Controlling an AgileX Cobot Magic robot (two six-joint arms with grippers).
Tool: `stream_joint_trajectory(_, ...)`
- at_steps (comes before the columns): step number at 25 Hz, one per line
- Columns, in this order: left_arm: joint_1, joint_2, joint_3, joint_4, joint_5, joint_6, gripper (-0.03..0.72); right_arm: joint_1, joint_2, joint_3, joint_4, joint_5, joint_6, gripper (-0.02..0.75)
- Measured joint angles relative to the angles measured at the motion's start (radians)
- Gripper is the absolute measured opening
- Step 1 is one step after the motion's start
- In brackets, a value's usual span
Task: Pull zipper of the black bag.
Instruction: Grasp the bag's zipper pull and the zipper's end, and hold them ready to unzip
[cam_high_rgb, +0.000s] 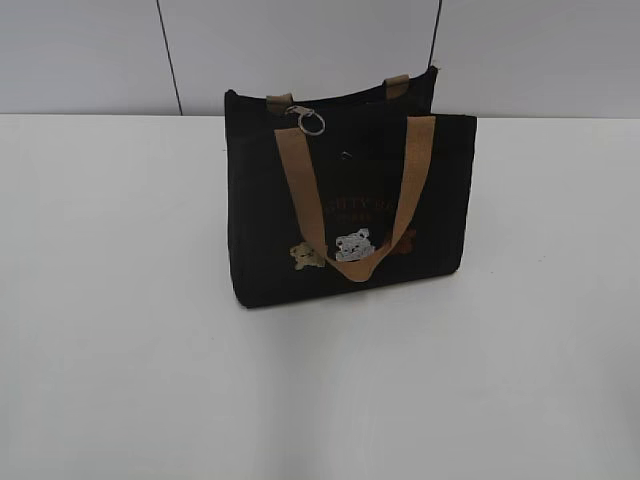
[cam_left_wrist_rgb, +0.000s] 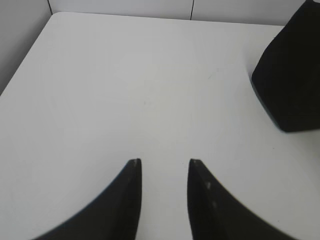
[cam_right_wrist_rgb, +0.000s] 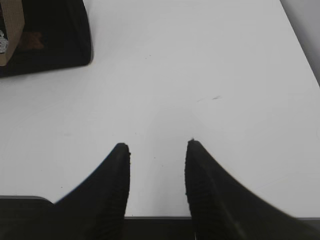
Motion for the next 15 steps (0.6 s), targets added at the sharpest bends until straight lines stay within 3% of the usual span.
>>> stream_joint_trajectory(15,0.0,0.0,0.0,0.0,0.0,0.0,0.237,0.0,0.0,0.0,0.001,0.0,0.0,0.285)
